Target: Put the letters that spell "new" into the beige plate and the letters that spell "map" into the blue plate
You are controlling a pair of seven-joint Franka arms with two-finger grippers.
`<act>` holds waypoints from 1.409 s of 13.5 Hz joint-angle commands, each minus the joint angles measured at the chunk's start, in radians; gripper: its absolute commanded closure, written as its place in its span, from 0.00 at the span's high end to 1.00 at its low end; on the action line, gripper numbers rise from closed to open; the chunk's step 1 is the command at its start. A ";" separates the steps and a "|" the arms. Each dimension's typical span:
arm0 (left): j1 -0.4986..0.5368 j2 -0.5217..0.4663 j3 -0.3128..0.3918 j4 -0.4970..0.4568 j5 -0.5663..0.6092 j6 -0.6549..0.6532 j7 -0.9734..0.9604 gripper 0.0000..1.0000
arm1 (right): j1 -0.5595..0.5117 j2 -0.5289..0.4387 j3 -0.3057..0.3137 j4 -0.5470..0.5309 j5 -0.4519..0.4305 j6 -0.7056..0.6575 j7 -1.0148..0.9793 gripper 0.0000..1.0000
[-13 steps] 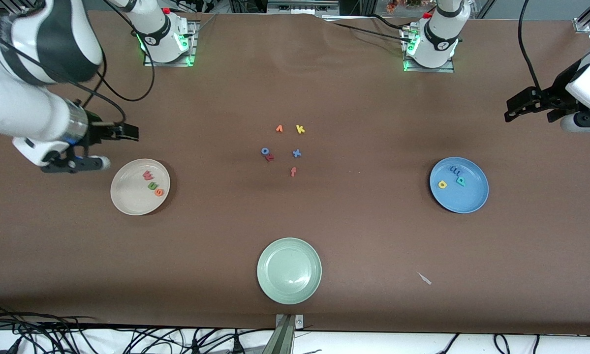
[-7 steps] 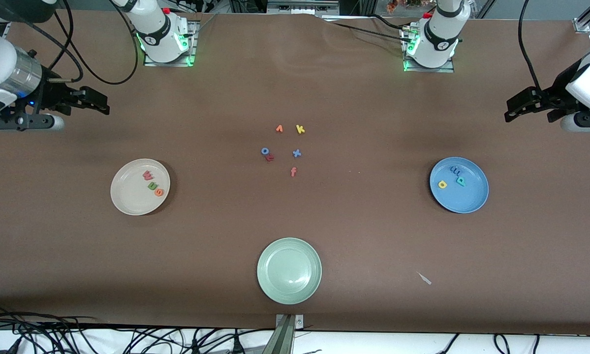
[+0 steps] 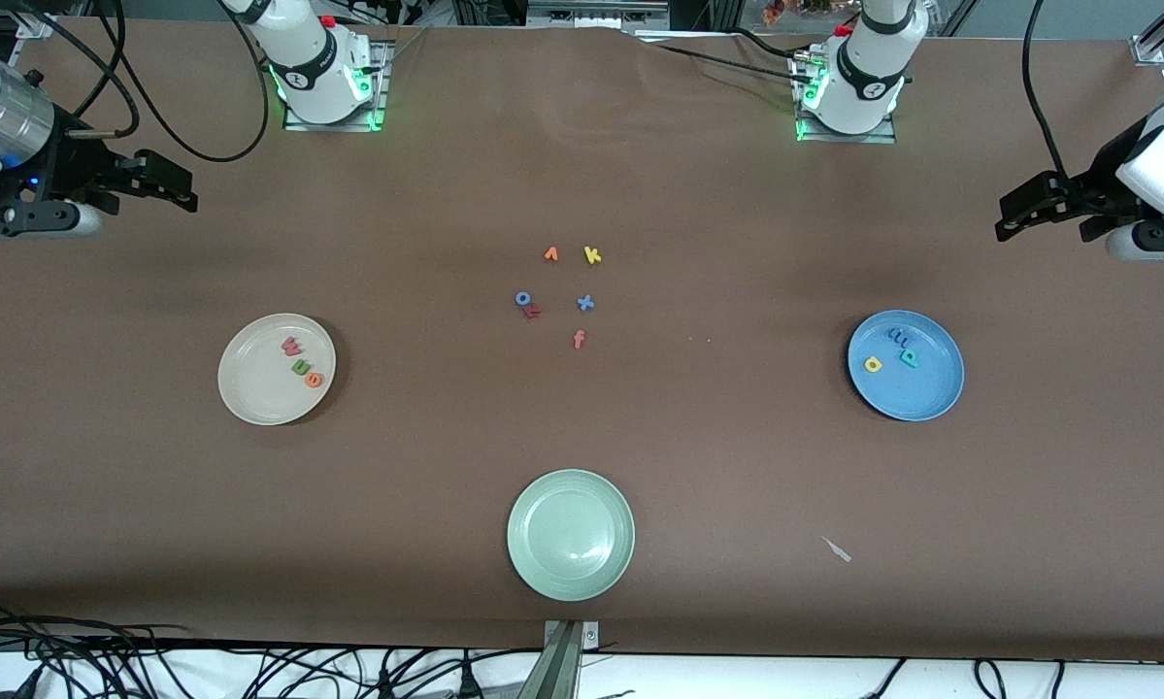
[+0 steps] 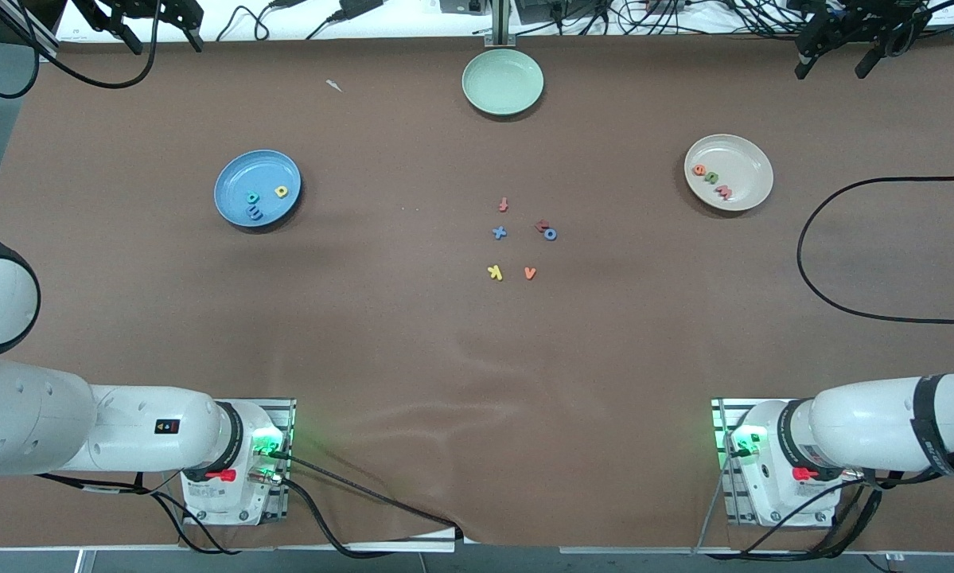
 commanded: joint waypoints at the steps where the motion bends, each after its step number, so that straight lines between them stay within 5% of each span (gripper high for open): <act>1: -0.004 0.007 -0.002 0.025 0.027 -0.019 -0.004 1.00 | -0.068 -0.014 0.076 0.012 -0.012 -0.030 -0.008 1.00; 7: -0.004 0.007 -0.002 0.025 0.027 -0.019 -0.004 1.00 | -0.019 -0.004 0.028 0.019 -0.018 -0.013 0.018 1.00; 19: -0.004 0.007 -0.002 0.025 0.027 -0.019 -0.004 1.00 | -0.021 0.021 0.028 0.048 -0.044 -0.007 0.018 1.00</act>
